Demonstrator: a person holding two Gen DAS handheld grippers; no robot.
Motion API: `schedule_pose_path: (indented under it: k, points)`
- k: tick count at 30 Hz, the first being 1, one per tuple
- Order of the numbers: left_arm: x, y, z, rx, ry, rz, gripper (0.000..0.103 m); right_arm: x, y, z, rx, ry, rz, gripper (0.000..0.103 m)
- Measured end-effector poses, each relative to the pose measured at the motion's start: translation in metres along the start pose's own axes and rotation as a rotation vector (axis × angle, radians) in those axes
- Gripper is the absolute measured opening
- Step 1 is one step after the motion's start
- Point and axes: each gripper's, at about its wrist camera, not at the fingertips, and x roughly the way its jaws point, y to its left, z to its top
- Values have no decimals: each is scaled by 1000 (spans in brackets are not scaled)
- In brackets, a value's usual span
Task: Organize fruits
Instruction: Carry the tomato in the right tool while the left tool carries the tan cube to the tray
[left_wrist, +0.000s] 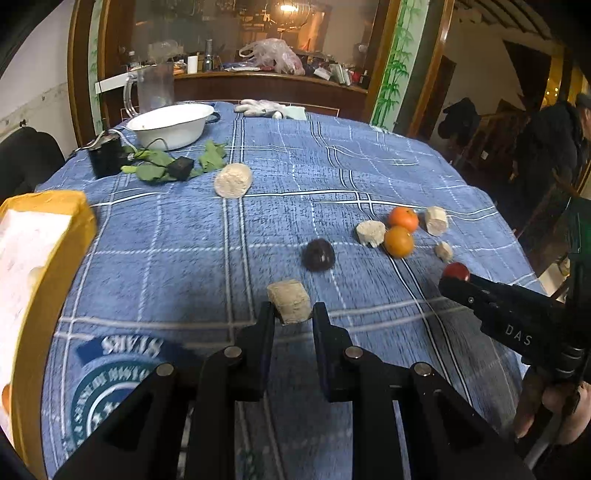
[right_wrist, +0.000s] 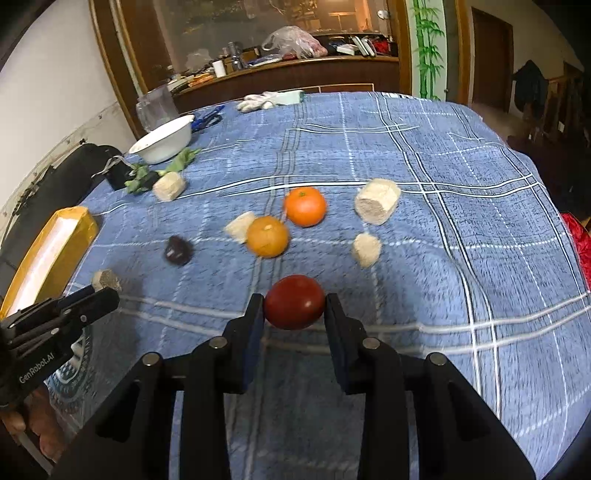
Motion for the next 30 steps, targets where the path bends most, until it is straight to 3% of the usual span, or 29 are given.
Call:
schedule_pose_path:
  k: [4,10,30]
  points:
    - [-14,5,-8,-2,-11,2,19,-15,18,-13,-23,-9,15,35]
    - [-35,12,-22,-20,-21,63,19,-34,41,-23,-49,-28,24,35]
    - [-73,47,-39,-103,-64,209,19,-44,104,-28,-143,-56,65,35]
